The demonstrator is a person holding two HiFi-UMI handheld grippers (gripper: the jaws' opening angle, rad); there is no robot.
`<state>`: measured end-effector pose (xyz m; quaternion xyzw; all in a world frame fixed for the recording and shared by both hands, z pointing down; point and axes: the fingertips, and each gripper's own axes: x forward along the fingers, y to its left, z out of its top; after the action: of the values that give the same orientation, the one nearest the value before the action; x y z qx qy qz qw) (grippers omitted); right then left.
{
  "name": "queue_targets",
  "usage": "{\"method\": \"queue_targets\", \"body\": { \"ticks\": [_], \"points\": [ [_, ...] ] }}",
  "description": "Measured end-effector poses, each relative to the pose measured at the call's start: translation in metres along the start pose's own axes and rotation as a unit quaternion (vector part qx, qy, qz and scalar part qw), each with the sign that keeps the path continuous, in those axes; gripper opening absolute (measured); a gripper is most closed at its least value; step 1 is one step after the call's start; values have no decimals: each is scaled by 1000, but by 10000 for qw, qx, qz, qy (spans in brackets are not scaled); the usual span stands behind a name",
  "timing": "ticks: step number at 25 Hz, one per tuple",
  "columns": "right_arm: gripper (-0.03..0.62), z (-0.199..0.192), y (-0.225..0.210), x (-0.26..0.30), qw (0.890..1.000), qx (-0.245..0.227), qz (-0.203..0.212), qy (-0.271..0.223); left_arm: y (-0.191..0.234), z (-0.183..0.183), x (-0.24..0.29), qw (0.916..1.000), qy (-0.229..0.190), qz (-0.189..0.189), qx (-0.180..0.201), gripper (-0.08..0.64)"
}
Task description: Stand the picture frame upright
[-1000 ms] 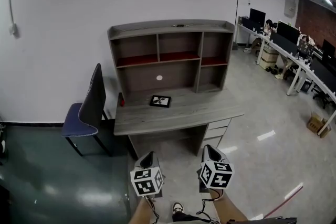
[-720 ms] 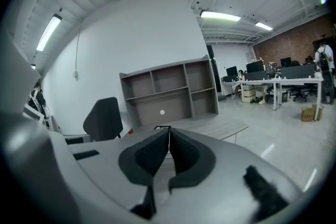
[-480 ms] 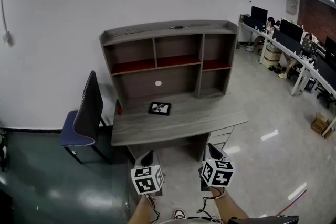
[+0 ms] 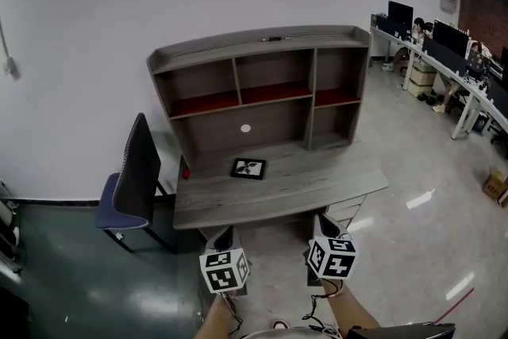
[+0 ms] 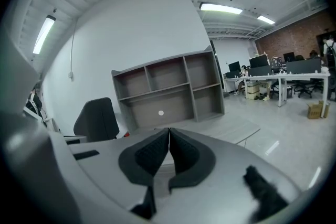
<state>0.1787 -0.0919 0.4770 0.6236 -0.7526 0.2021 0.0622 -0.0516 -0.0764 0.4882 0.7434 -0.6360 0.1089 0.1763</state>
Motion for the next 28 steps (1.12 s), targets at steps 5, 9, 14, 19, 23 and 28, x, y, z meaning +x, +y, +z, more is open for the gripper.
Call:
{"method": "queue_targets", "body": {
  "ticks": [5, 9, 14, 19, 23, 28],
  "points": [
    [32, -2, -2, 13, 10000, 28, 8, 45, 6, -2, 12, 9999, 40, 4, -128, 12],
    [32, 0, -3, 20, 10000, 14, -24, 66, 16, -3, 16, 9997, 82, 74, -207, 12],
    [32, -4, 5, 34, 9998, -56, 8, 183, 31, -4, 21, 9991, 88, 176, -378, 12],
    [32, -6, 9, 56, 9995, -148, 7, 263, 48, -13, 40, 9980, 159, 253, -565, 12],
    [32, 1, 11, 78, 9994, -223, -5, 254, 59, -8, 61, 9975, 131, 290, -629, 12],
    [32, 12, 12, 107, 9992, -304, -14, 241, 71, 7, 92, 9971, 65, 290, -702, 12]
  ]
}}
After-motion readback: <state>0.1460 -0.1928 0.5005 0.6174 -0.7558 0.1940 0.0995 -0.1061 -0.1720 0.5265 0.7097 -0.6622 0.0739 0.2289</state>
